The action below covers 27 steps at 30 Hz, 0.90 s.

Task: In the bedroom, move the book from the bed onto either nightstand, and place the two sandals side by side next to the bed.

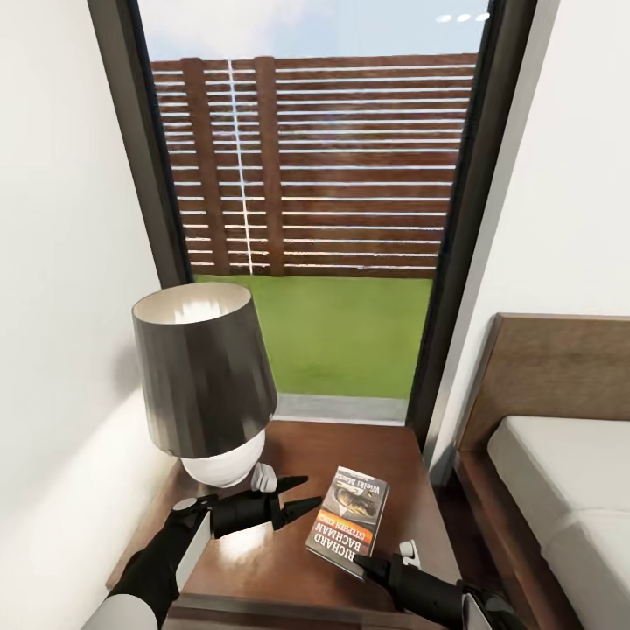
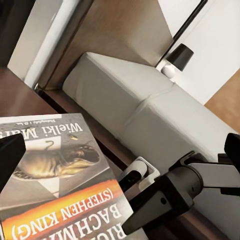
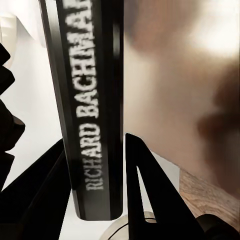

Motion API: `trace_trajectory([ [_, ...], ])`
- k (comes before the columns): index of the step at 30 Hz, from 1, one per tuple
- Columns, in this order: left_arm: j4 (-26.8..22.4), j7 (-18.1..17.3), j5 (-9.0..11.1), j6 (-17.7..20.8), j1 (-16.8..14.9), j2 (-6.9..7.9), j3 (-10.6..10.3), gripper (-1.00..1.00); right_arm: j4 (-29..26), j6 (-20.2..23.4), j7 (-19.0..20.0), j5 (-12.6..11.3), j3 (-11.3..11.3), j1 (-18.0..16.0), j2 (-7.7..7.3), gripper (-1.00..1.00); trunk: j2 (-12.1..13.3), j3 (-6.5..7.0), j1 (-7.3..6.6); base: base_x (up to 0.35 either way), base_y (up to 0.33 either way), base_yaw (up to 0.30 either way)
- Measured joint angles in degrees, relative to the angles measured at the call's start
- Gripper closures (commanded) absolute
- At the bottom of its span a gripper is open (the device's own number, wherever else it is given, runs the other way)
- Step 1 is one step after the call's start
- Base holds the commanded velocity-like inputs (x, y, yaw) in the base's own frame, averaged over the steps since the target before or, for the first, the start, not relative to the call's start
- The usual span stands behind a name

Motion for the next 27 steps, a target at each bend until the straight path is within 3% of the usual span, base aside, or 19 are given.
trace_trajectory([
  [18, 0.0, 0.0, 0.0, 0.0, 0.0, -0.01, 0.0, -1.0, 0.0, 0.0, 0.0, 0.0, 0.0, 0.0, 0.01, 1.0, 0.0, 0.0, 0.0, 0.049, 0.0, 0.0],
  [23, 0.0, 0.0, 0.0, 0.0, 0.0, -0.04, 0.0, -1.0, 0.0, 0.0, 0.0, 0.1, 0.0, 0.0, 0.01, 1.0, -2.0, -0.89, 1.1, 0.0, 0.0, 0.0],
  [27, 0.0, 0.0, 0.0, 0.0, 0.0, -0.04, 0.0, -1.0, 0.0, 0.0, 0.0, 0.0, 0.0, 0.0, 0.01, 1.0, -2.0, -0.9, 1.1, 0.0, 0.0, 0.0],
])
